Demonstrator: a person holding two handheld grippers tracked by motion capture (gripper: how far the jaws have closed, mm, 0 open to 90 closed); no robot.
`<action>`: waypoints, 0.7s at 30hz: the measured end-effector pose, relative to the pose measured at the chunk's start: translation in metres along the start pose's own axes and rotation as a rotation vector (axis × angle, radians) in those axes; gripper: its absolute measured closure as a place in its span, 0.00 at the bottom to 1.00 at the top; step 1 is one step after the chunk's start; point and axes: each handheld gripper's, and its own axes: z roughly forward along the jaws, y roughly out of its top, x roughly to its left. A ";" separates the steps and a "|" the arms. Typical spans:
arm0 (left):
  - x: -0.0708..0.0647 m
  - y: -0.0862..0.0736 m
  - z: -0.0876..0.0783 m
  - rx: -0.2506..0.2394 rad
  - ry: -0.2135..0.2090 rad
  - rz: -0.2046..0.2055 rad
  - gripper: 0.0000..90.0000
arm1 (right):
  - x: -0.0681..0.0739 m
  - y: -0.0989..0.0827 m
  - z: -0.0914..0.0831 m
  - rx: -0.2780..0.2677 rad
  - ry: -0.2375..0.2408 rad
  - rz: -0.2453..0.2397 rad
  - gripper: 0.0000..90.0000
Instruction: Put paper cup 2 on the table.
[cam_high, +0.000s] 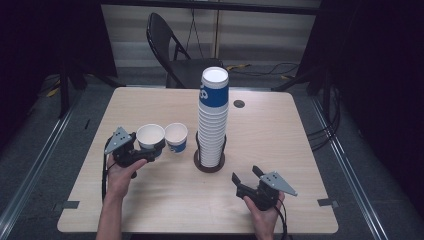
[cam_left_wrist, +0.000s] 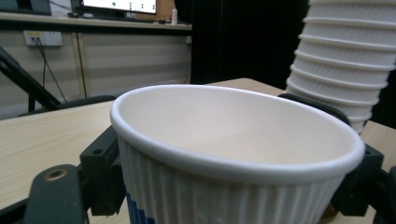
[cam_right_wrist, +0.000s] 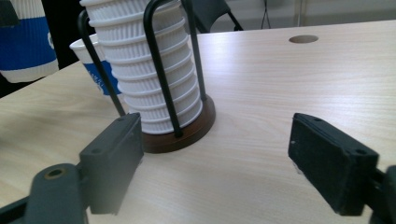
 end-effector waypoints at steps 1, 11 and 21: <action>0.002 0.001 0.001 0.005 0.008 -0.002 0.20 | 0.000 -0.001 0.000 -0.006 -0.004 0.002 0.19; 0.014 -0.003 0.010 0.012 0.042 -0.033 0.20 | -0.001 -0.004 0.000 -0.021 -0.017 -0.011 0.18; 0.028 -0.019 0.025 0.072 0.101 -0.057 0.18 | -0.002 -0.005 -0.001 -0.022 -0.008 -0.005 0.18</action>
